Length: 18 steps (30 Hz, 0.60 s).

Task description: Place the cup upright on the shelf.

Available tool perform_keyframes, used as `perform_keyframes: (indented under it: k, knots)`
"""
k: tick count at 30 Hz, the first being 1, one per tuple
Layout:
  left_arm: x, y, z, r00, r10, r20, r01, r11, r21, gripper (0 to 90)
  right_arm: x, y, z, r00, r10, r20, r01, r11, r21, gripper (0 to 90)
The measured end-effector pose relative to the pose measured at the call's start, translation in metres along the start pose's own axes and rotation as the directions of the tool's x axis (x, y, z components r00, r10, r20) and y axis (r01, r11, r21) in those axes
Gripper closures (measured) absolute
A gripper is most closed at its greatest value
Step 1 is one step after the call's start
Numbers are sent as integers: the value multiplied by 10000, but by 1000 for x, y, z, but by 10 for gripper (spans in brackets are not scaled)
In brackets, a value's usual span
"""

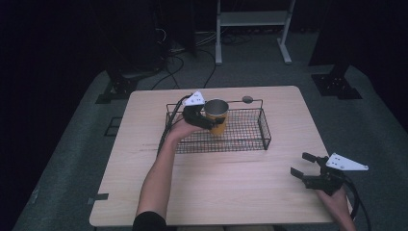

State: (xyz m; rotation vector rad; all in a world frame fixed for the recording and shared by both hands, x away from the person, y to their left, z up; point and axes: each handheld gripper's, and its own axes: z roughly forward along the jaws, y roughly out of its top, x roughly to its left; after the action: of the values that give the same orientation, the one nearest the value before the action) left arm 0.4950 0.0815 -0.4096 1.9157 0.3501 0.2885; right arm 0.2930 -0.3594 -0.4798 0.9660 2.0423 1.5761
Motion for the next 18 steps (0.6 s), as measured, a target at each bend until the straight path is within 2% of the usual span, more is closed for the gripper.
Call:
perform_keyframes:
  k: [9, 18]
  knots:
    - [2, -6, 5, 9999, 109, 12, -109, 9986, 511, 126, 0, 0, 0, 10000, -9, 0, 9, 10000, 6, 139]
    - [0, -9, 13, 9993, 207, 301, -240, 9929, 1165, 127, 0, 0, 0, 10000, -12, -9, 12, 10000, 6, 139]
